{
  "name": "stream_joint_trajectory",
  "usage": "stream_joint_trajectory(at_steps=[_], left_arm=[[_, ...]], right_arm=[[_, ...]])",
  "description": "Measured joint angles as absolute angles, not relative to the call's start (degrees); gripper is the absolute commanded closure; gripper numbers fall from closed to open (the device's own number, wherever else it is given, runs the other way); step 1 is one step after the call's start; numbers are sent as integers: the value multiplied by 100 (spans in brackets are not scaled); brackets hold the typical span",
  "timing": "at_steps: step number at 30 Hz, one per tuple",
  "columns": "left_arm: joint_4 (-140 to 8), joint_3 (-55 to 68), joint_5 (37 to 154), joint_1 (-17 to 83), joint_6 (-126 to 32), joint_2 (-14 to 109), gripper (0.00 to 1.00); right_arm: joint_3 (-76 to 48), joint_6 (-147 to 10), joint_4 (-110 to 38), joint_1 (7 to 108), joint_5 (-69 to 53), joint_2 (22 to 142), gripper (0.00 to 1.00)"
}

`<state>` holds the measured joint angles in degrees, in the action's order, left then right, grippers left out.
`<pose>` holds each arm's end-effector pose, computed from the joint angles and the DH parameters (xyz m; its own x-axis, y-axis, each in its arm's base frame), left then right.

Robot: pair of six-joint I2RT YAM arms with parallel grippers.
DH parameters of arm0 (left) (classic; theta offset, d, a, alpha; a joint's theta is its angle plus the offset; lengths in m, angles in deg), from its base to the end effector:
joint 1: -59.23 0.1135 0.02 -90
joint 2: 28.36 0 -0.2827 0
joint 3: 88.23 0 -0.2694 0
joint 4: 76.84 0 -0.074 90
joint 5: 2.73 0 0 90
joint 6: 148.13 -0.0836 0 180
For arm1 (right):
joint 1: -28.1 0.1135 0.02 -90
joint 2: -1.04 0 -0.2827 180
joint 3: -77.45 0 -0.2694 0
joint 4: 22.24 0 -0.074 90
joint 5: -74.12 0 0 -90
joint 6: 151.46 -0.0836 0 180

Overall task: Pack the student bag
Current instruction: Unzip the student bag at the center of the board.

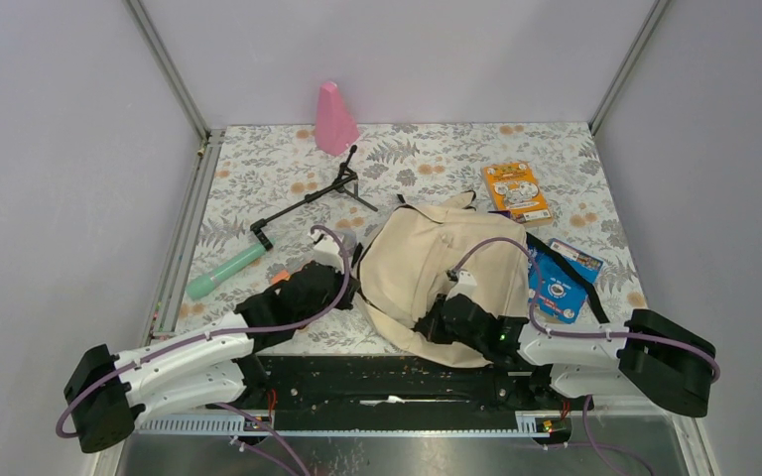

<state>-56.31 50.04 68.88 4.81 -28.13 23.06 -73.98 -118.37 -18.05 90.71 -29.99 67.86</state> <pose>0.1621 -0.1813 0.2120 -0.5602 -0.0324 -0.8277 0.3846 0.8748 -0.2945 0.1325 0.2115 0.1197 -0.7843 0.2526 -0.5667 -0.2035 0.7581 0.6195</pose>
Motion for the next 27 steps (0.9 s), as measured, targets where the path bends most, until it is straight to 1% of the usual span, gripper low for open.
stream_joint_trajectory(at_steps=[6,15,16,19,21,23,26,27], left_arm=[[-5631,5004,7183,735,-2872,2144,100],[-5609,4912,7535,936,-3058,2225,100],[-5502,4807,7627,1006,-3084,2267,100],[-5163,4413,7810,1113,-3141,2444,100],[-4964,4053,7961,1135,-3233,2612,100],[-4826,3672,8178,1161,-3372,2796,100],[-4641,3233,8569,1185,-3646,3084,100],[-4592,3106,8726,1194,-3772,3183,100]], right_arm=[[-7498,-11835,-1912,9071,-3067,6557,100],[-7605,-11809,-2100,9071,-3154,6207,99],[-7625,-11791,-2131,9071,-3161,6113,95],[-7642,-11653,-2253,9071,-3189,5833,59],[-7645,-11441,-2428,9071,-3244,5571,38],[-7638,-11120,-2638,9071,-3336,5285,25],[-7498,-10567,-3016,9073,-3513,4839,13],[-7430,-10418,-3102,9073,-3587,4714,12]])
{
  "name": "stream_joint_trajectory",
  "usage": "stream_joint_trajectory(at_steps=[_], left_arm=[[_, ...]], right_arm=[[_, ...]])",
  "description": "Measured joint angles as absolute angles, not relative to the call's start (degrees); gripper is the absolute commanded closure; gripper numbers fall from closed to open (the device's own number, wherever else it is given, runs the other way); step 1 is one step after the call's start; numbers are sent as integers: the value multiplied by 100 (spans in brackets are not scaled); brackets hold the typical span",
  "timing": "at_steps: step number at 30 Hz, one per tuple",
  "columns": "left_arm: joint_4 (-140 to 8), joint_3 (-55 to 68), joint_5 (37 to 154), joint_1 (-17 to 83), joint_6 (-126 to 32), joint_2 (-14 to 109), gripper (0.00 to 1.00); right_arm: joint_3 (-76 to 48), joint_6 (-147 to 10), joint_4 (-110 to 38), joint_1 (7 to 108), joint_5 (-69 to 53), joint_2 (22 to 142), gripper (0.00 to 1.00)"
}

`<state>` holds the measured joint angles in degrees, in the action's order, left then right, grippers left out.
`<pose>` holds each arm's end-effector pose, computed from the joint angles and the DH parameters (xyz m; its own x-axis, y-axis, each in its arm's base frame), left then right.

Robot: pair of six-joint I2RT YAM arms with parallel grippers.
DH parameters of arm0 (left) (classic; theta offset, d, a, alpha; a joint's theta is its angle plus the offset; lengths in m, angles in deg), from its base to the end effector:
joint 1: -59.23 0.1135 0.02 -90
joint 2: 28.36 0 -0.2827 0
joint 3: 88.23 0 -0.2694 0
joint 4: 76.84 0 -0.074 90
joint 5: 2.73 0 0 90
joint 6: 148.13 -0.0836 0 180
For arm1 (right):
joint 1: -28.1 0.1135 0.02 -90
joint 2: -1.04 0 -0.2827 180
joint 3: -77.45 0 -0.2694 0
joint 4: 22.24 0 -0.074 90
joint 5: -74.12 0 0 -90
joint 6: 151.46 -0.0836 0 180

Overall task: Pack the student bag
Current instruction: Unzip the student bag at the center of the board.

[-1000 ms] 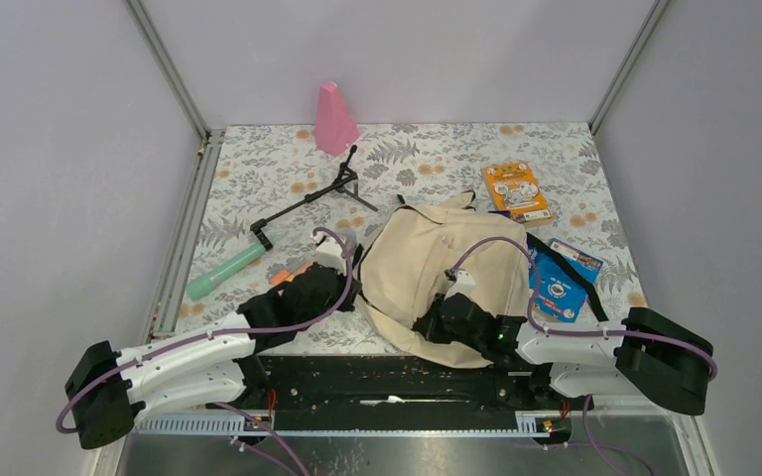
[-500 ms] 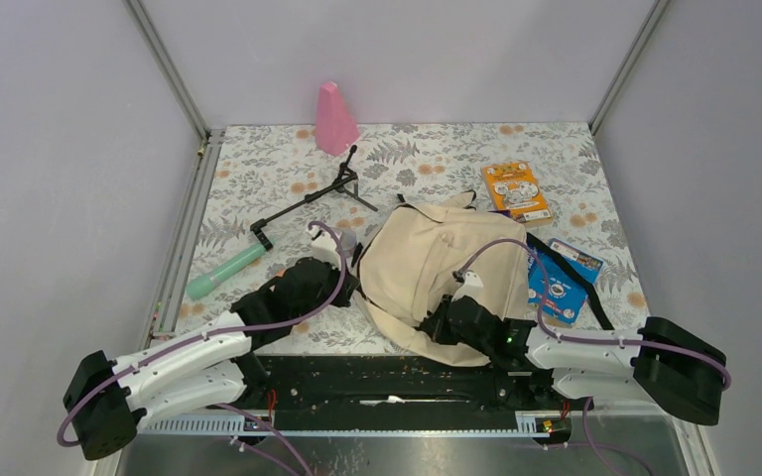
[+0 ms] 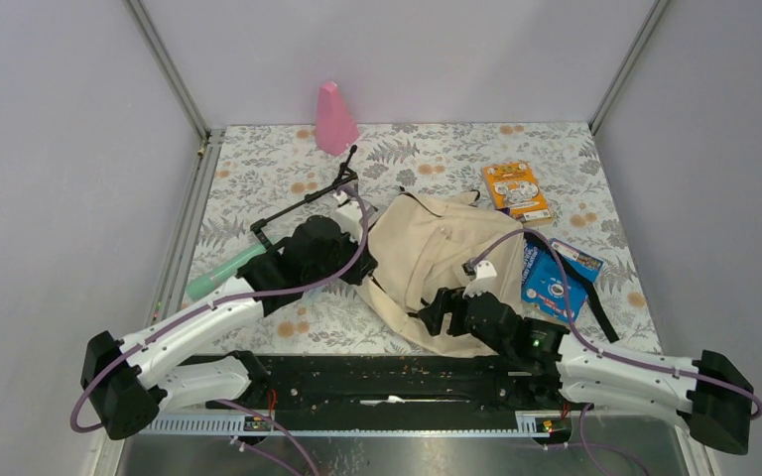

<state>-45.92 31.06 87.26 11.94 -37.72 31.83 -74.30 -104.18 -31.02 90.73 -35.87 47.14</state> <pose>0.1932 -0.2092 0.2815 -0.5779 0.1119 -0.8084 0.5689 0.7655 -0.3007 0.1250 0.1794 0.1662 -0.6223 0.1848 -0.7607 -0.3701 0.7868 0.4939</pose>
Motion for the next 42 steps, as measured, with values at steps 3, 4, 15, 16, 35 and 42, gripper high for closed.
stream_joint_trajectory(at_steps=[3,4,15,16,35,42], left_arm=[[-4435,2842,9231,1207,-4164,3362,100],[-4420,2798,9393,1214,-4282,3377,100],[-4485,2499,10645,1408,-5104,3375,100],[-4492,2499,10698,1434,-5110,3375,100],[-4560,2499,10872,1485,-5010,3360,100],[-4562,2499,10715,1500,-5018,3360,100]], right_arm=[[-7170,-9903,-3285,9073,-3742,4249,11],[-7109,-9758,-3265,9073,-3742,4118,12],[-7070,-8408,-1910,9073,-2532,4365,21],[-7070,-8322,-1768,9073,-2470,4491,21],[-6488,-7334,-221,9073,-2674,6614,51],[-5839,-7568,-667,9073,-3100,7099,100]])
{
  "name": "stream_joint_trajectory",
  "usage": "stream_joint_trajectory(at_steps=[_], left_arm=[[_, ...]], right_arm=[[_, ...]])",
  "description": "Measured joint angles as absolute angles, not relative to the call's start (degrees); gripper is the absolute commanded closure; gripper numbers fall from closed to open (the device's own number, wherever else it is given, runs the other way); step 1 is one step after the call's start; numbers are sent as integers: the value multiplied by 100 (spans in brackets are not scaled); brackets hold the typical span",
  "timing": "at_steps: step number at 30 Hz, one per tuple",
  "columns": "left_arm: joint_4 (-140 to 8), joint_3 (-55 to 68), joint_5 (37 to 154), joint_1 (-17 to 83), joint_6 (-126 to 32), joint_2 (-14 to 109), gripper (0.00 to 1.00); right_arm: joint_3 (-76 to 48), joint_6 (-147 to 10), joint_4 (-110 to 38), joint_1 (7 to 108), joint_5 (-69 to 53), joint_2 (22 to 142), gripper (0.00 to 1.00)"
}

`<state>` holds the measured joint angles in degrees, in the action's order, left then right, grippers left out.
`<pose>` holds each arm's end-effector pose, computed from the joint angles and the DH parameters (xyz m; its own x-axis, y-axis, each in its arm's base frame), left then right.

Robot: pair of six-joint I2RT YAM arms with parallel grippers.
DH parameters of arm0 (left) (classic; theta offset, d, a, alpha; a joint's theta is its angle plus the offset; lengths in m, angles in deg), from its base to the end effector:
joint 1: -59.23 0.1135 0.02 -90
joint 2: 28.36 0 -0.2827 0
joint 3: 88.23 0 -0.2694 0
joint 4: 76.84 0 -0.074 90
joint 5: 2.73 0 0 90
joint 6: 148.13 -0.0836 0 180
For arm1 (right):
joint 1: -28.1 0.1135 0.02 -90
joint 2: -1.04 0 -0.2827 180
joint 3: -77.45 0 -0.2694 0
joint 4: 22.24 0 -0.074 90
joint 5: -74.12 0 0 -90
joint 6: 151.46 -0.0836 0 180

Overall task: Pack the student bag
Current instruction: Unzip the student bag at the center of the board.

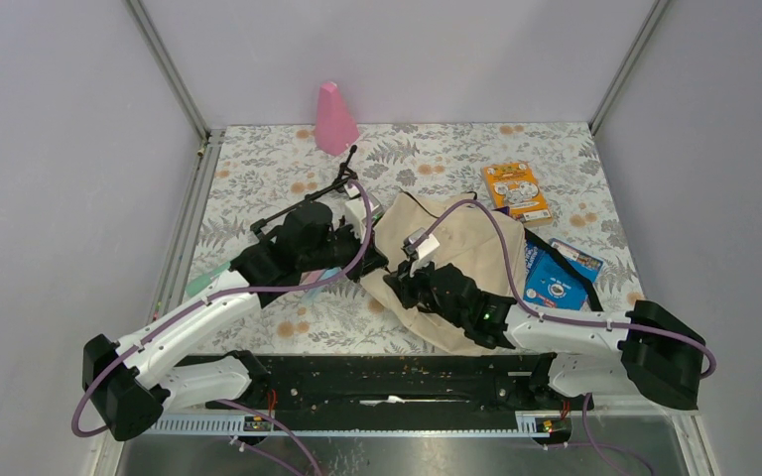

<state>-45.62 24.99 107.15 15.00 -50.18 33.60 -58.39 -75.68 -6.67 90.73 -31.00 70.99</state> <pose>0.1896 -0.2242 0.3178 -0.4365 0.2434 -0.8662 0.8218 0.4998 -0.2736 0.1655 0.2723 0.2344 -0.2607 0.0123 -0.9653 -0.6966 0.6899 0.1969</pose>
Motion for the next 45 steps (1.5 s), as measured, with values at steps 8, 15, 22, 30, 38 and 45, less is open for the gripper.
stream_joint_trajectory(at_steps=[8,15,22,30,38,45], left_arm=[[-4555,2503,10193,1506,-5040,3268,100],[-4485,2516,9605,1506,-5038,3095,100],[-4415,2542,9266,1511,-5031,3023,100],[-4341,2551,8912,1517,-4988,3023,100],[-4295,2553,8709,1585,-4883,3038,100],[-4133,2553,8549,1646,-4795,3205,100]], right_arm=[[-5848,-7721,-678,9073,-3133,7114,100],[-5848,-7852,-656,9073,-3106,7064,100],[-5865,-7973,-654,9073,-2973,7025,100],[-5892,-8060,-671,9073,-2761,6990,100],[-5903,-7984,-944,9121,-2512,6804,100],[-5903,-7925,-1095,9217,-2427,6784,100]])
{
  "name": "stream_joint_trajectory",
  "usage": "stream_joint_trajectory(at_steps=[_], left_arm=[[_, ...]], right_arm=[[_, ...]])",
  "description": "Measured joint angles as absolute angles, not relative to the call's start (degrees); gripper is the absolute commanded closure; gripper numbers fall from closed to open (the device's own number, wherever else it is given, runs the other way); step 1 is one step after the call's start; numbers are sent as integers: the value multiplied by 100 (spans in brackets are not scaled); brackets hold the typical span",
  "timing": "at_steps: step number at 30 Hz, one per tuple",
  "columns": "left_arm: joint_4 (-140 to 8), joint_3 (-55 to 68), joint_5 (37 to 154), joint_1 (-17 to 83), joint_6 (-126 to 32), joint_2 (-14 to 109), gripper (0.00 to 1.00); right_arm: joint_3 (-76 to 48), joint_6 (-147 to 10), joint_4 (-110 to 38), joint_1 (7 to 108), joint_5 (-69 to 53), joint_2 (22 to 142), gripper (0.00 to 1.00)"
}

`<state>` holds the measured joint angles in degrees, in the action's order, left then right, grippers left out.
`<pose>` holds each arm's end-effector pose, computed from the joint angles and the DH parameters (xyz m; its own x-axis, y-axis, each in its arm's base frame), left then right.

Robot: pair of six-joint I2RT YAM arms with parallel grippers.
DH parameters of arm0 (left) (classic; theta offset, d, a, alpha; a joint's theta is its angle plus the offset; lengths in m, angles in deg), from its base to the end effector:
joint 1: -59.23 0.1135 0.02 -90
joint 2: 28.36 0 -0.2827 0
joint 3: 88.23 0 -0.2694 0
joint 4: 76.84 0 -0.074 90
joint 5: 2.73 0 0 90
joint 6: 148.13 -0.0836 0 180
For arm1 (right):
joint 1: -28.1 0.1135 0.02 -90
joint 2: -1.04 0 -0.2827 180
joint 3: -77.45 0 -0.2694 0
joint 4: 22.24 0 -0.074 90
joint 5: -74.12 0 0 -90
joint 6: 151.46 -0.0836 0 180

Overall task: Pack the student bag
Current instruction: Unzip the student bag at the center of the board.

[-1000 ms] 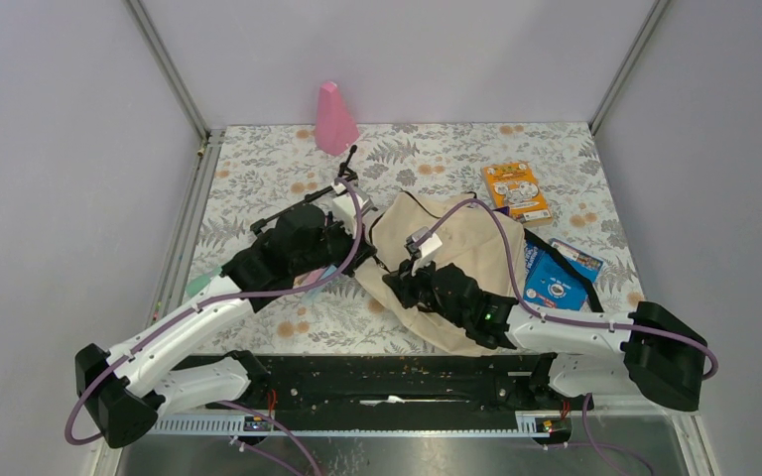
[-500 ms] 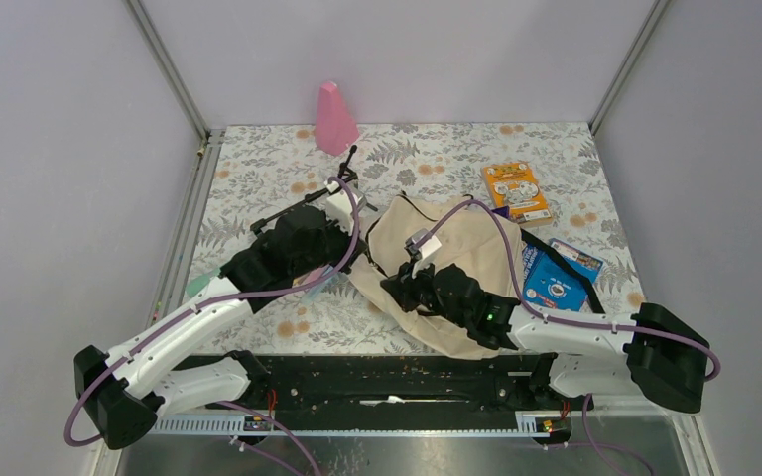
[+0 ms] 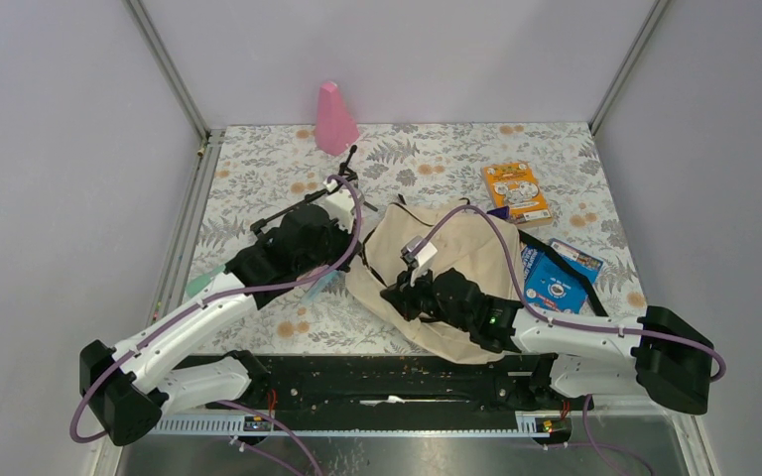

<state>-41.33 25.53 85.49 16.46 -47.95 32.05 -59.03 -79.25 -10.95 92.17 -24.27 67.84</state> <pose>0.2112 -0.1918 0.3087 -0.4742 0.1980 -0.8578 0.5843 0.7996 -0.1384 0.1463 0.2729 0.2343 -0.3393 -0.0065 -0.9407 -0.7600 0.5912 0.2700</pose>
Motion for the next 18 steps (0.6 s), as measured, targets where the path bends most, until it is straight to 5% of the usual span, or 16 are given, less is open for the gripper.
stream_joint_trajectory(at_steps=[18], left_arm=[[-3983,2553,8213,2079,-4618,3290,100]], right_arm=[[-5835,-7774,-1663,9930,-2490,6729,100]])
